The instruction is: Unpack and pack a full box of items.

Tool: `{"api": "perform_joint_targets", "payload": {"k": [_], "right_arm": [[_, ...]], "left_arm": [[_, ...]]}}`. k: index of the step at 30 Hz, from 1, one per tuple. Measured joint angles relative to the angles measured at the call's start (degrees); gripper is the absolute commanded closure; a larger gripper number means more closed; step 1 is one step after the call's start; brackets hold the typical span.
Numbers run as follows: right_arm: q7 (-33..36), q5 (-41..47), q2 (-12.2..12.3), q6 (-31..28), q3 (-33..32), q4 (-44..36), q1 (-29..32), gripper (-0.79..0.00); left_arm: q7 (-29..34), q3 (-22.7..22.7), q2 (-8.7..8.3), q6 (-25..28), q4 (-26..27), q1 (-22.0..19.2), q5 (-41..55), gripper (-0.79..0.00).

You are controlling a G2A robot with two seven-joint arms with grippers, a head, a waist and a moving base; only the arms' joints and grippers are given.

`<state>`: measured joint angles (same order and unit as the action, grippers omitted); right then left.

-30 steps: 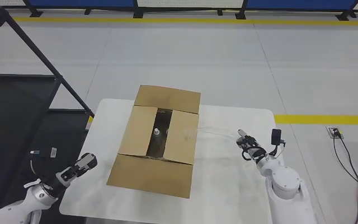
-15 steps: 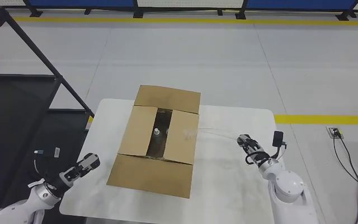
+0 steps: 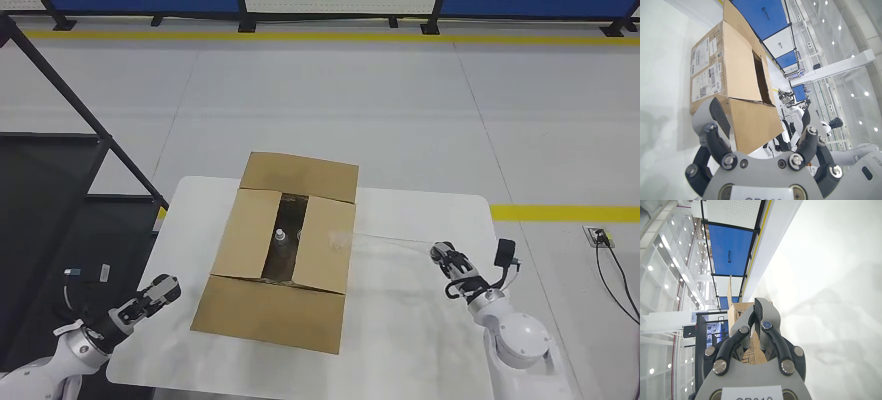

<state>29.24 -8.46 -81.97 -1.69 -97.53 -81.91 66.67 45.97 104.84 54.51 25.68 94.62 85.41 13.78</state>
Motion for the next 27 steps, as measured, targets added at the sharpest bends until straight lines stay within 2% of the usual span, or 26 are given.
{"api": "perform_joint_targets", "payload": {"k": [27], "right_arm": [[-1.8, 3.7, 1.7, -1.7, 1.0, 3.1, 0.7, 0.0]], "left_arm": [[-0.4, -0.4, -0.19, -0.1, 0.8, 0.5, -0.9, -0.785]]}}
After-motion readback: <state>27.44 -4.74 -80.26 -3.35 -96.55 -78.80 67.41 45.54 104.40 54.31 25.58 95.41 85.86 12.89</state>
